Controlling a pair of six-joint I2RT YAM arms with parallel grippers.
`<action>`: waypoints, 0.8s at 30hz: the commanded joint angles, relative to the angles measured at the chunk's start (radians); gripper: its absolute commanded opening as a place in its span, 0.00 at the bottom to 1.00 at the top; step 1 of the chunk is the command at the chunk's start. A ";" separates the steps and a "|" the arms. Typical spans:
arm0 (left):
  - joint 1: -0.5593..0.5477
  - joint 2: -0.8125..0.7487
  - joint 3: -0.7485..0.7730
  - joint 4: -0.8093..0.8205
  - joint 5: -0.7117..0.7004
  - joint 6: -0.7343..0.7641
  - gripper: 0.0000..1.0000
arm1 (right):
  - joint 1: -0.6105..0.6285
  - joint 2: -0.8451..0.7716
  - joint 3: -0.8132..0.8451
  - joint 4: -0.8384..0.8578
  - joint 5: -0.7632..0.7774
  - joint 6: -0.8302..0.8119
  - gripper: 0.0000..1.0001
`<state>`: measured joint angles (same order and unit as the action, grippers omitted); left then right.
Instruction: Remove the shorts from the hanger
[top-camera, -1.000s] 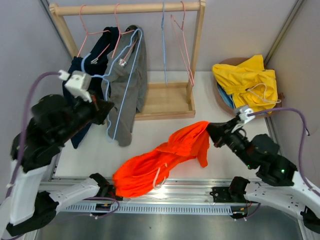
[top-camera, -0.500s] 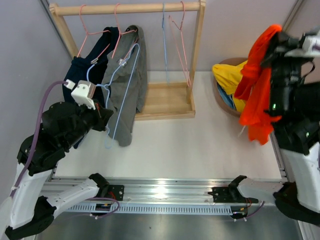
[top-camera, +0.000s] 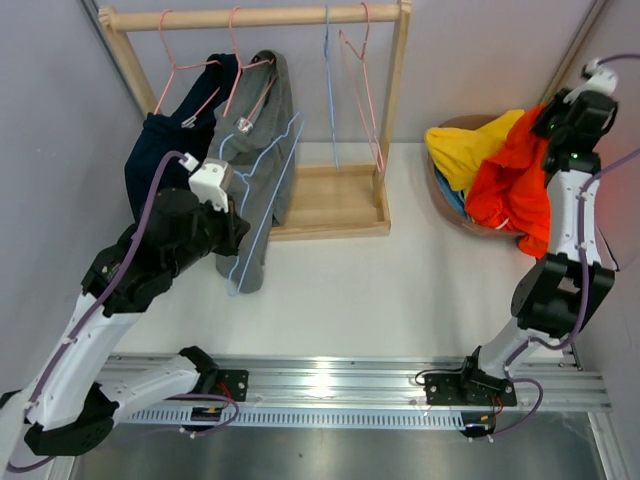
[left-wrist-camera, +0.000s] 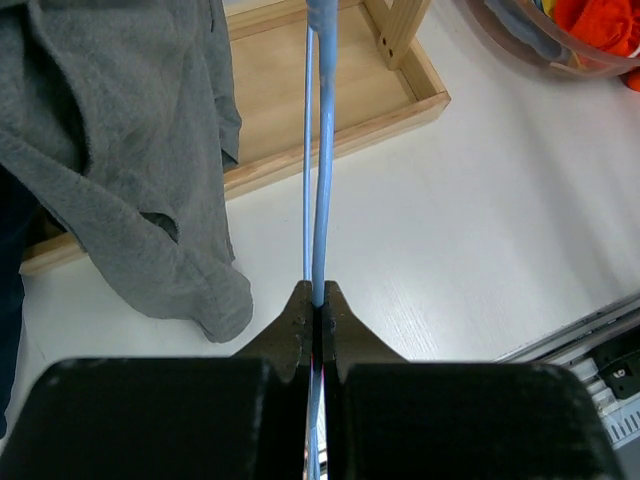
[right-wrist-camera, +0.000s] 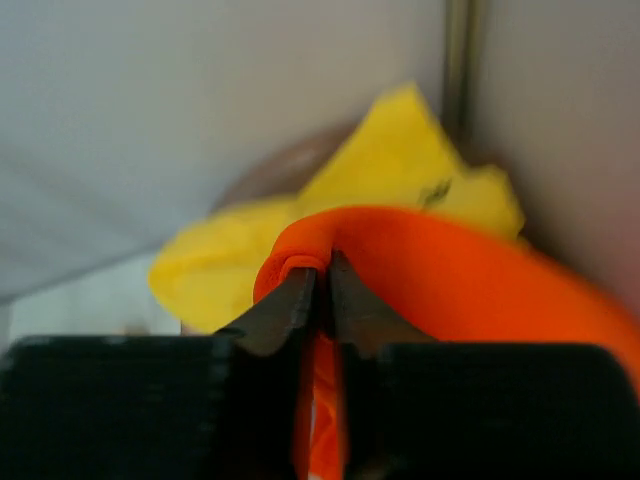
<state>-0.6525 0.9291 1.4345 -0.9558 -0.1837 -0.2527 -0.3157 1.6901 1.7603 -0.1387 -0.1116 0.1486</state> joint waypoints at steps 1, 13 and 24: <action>-0.006 0.031 0.015 0.086 0.004 0.021 0.00 | 0.015 -0.012 -0.073 0.081 -0.125 0.104 0.20; 0.002 0.402 0.438 0.083 -0.083 0.119 0.00 | 0.125 -0.197 -0.237 -0.143 0.029 0.172 0.99; 0.071 0.827 1.007 -0.069 -0.126 0.182 0.00 | 0.409 -0.866 -0.774 -0.219 0.158 0.233 0.99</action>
<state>-0.6029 1.7058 2.3234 -0.9806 -0.2607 -0.1143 0.0746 0.9092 1.0832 -0.2939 -0.0166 0.3416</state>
